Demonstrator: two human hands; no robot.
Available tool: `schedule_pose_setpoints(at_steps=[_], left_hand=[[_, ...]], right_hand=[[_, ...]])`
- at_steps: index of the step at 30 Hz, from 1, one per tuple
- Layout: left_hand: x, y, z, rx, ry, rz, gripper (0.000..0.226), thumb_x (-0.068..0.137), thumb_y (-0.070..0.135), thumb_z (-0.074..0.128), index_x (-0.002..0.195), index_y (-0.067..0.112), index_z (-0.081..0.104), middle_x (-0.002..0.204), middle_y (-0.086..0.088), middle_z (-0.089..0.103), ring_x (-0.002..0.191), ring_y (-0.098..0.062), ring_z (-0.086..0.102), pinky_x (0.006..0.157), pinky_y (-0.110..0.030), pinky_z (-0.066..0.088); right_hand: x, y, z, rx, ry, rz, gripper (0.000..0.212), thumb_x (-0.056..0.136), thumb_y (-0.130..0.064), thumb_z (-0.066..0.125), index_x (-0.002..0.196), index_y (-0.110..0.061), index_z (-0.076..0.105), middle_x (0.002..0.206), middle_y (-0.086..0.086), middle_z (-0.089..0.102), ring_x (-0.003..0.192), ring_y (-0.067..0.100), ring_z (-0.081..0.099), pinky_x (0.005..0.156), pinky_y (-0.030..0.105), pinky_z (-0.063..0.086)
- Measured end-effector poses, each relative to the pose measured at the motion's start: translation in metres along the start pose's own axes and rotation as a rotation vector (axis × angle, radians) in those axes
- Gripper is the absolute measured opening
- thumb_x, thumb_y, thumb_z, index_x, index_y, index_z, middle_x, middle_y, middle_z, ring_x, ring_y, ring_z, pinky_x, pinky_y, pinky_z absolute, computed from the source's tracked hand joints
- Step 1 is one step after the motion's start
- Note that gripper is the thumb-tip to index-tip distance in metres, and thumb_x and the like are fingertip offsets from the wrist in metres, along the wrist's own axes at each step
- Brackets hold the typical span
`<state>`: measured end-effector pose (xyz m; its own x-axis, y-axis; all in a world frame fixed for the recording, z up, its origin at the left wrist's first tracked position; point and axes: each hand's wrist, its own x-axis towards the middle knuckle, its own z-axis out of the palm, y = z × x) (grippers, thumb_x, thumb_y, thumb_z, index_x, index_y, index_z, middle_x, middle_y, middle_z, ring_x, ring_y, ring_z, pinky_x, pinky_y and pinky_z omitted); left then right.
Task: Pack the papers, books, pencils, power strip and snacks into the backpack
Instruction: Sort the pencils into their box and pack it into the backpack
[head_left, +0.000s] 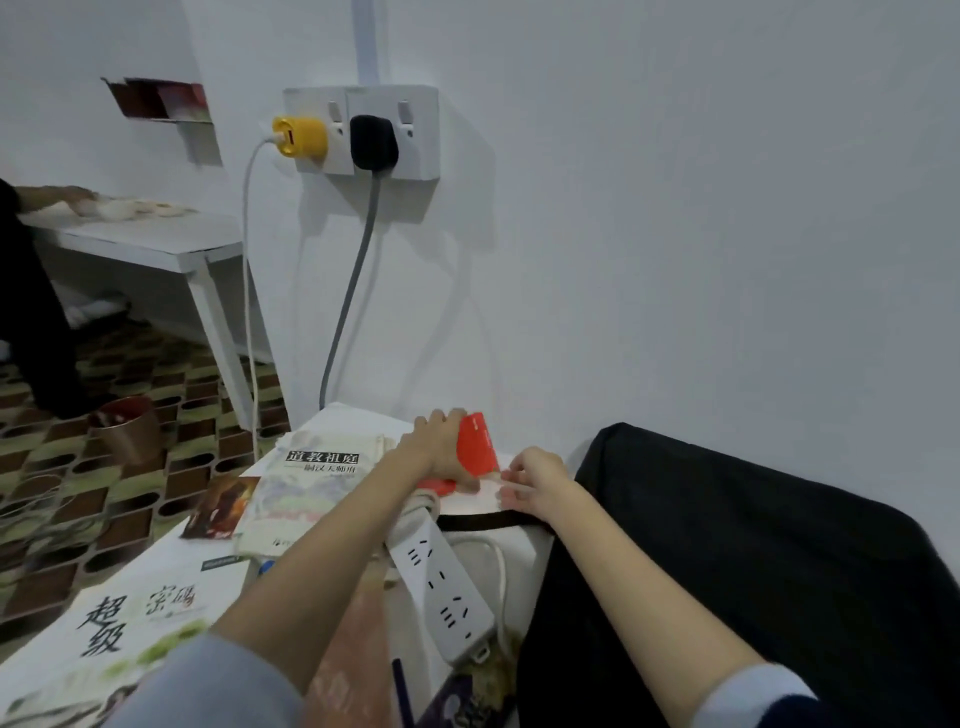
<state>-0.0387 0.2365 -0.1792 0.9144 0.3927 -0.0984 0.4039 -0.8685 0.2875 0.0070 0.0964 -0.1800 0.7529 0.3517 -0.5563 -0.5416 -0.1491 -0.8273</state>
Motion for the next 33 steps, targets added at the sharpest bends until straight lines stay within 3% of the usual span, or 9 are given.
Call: schedule_pose_setpoints(at_steps=[4,7,12,16,22,24,26,30,33], left_hand=[[-0.02,0.012,-0.016,-0.46,0.368,0.161,0.123,0.053,0.037,0.088,0.147,0.024,0.01,0.136,-0.008,0.033,0.127,-0.025,0.034,0.106,-0.039,0.034],[-0.048,0.039,-0.012,-0.759,0.477,0.314,0.118,0.053,0.027,0.09,0.144,0.026,0.015,0.137,0.001,0.032,0.127,-0.01,0.037,0.106,-0.035,0.037],[-0.102,0.099,-0.005,-1.065,0.54,0.481,0.1,0.055,0.025,0.089,0.127,0.035,0.02,0.134,0.007,0.037,0.126,-0.005,0.043,0.105,-0.03,0.04],[-0.148,0.144,0.004,-1.099,0.406,0.523,0.108,0.061,0.006,0.086,0.133,0.029,0.008,0.131,0.018,0.032,0.112,0.017,0.045,0.088,-0.01,0.043],[-0.21,0.186,0.026,-1.303,0.106,0.548,0.104,0.069,-0.003,0.076,0.135,0.041,0.009,0.134,0.009,0.039,0.102,0.011,0.058,0.076,-0.013,0.049],[-0.227,0.194,0.033,-1.371,0.079,0.527,0.094,0.078,0.008,0.072,0.14,0.041,0.009,0.127,0.009,0.05,0.103,0.007,0.06,0.079,-0.014,0.05],[-0.243,0.203,0.038,-1.379,0.047,0.523,0.074,0.084,0.025,0.064,0.141,0.04,0.019,0.119,0.004,0.062,0.103,-0.004,0.063,0.08,-0.02,0.052],[-0.259,0.22,0.059,-1.306,0.012,0.494,0.037,0.088,0.02,0.062,0.121,0.035,0.054,0.113,-0.001,0.067,0.103,-0.015,0.065,0.086,-0.032,0.053],[-0.27,0.241,0.079,-1.337,0.11,0.385,0.025,0.086,0.022,0.065,0.109,0.032,0.062,0.12,0.006,0.063,0.117,-0.017,0.057,0.098,-0.047,0.047]], right_hand=[[-0.024,-0.008,-0.015,0.088,-0.126,-0.027,0.036,0.094,-0.035,0.049,0.116,-0.006,0.047,0.099,0.016,0.055,0.081,0.034,0.058,0.072,0.043,0.05],[-0.06,-0.017,-0.035,0.224,-0.322,-0.08,0.054,0.091,-0.054,0.048,0.122,-0.009,0.045,0.12,0.025,0.053,0.097,0.042,0.062,0.081,0.048,0.051],[-0.111,-0.018,-0.086,0.428,-0.186,-0.377,0.052,0.088,-0.01,0.062,0.134,-0.002,0.038,0.125,0.026,0.052,0.095,0.031,0.065,0.077,0.038,0.055],[-0.152,-0.007,-0.131,0.332,0.101,-0.604,0.054,0.079,0.009,0.064,0.126,-0.01,0.045,0.116,0.014,0.063,0.101,0.025,0.064,0.072,0.029,0.052],[-0.198,0.03,-0.193,0.347,0.29,-0.747,0.047,0.079,0.012,0.061,0.118,-0.011,0.051,0.103,0.013,0.067,0.095,0.025,0.065,0.064,0.026,0.048],[-0.211,0.046,-0.211,0.323,0.343,-0.787,0.048,0.078,0.014,0.058,0.116,-0.014,0.053,0.099,0.008,0.068,0.095,0.023,0.066,0.065,0.026,0.05],[-0.222,0.062,-0.228,0.269,0.395,-0.79,0.051,0.079,0.014,0.057,0.121,-0.015,0.055,0.103,0.005,0.067,0.096,0.019,0.065,0.069,0.026,0.052],[-0.243,0.088,-0.248,0.206,0.416,-0.791,0.055,0.083,0.002,0.063,0.132,-0.019,0.049,0.114,0.009,0.066,0.101,0.017,0.065,0.083,0.034,0.055],[-0.27,0.105,-0.254,0.13,0.424,-0.867,0.056,0.088,-0.018,0.062,0.138,-0.027,0.038,0.114,0.0,0.062,0.089,-0.007,0.064,0.072,0.015,0.053]])
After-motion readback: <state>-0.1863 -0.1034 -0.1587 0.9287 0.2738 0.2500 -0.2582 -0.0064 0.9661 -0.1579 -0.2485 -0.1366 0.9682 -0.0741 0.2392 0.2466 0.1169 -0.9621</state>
